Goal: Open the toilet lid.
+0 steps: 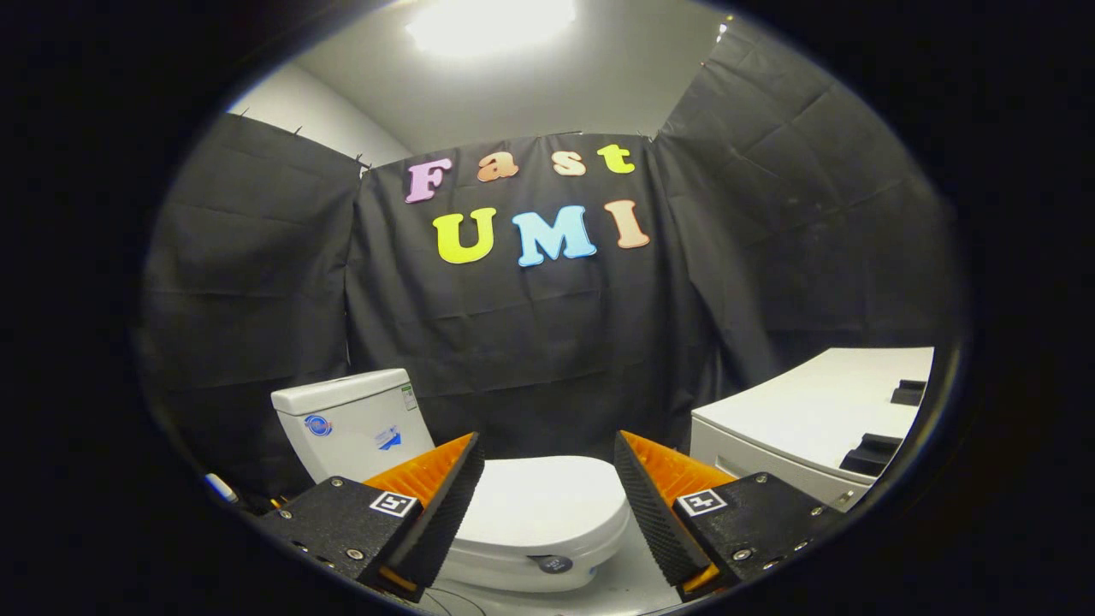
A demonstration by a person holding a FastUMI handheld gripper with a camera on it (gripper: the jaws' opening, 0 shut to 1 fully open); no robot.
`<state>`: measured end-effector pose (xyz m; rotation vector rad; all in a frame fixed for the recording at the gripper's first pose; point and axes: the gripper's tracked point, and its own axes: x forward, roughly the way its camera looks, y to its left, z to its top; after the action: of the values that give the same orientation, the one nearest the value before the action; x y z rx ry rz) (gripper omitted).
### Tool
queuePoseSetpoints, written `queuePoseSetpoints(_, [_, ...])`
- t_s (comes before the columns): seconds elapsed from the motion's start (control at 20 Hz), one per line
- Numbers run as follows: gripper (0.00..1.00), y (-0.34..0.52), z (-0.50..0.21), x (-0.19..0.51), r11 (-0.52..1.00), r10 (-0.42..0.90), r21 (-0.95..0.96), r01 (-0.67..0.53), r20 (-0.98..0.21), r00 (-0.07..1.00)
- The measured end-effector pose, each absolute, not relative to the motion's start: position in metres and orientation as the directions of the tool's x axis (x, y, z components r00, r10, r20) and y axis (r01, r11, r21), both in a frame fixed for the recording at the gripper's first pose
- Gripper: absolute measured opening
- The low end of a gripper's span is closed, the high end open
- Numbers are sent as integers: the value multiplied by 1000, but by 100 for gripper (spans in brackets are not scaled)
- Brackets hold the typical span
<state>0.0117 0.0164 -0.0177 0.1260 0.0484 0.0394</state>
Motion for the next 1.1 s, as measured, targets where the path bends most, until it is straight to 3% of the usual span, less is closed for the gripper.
queuePoseSetpoints(0.3, [95,20,-40,27,962,82,267,-53,-99,992])
queuePoseSetpoints(1.1, [94,15,-151,64,809,160,582,85,-357,920])
